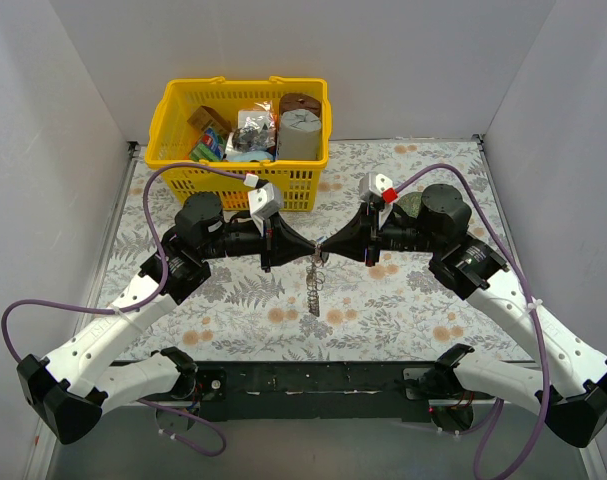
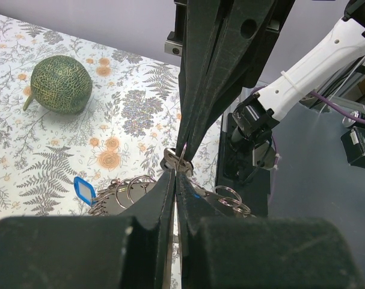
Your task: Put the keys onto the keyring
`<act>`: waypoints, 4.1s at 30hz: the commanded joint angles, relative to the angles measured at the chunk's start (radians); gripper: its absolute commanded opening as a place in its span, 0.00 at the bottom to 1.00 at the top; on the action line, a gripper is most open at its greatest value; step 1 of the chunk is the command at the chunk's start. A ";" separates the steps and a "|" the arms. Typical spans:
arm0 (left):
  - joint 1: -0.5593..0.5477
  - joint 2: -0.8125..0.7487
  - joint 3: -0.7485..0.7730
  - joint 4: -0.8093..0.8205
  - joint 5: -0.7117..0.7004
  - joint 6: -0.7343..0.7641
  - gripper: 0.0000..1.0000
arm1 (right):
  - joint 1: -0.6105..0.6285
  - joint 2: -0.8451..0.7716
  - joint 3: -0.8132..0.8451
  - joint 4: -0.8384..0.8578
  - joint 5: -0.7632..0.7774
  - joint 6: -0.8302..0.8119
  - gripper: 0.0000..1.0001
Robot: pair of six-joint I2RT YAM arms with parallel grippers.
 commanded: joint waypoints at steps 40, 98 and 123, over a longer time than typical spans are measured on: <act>-0.001 -0.100 -0.048 0.166 0.060 -0.016 0.00 | -0.026 -0.015 -0.133 0.130 -0.025 0.066 0.01; -0.001 -0.080 -0.062 0.273 0.093 -0.084 0.00 | -0.024 -0.023 -0.171 0.458 -0.106 0.250 0.23; -0.001 -0.041 0.088 -0.050 0.029 0.063 0.57 | -0.027 0.067 0.105 -0.153 -0.022 -0.135 0.01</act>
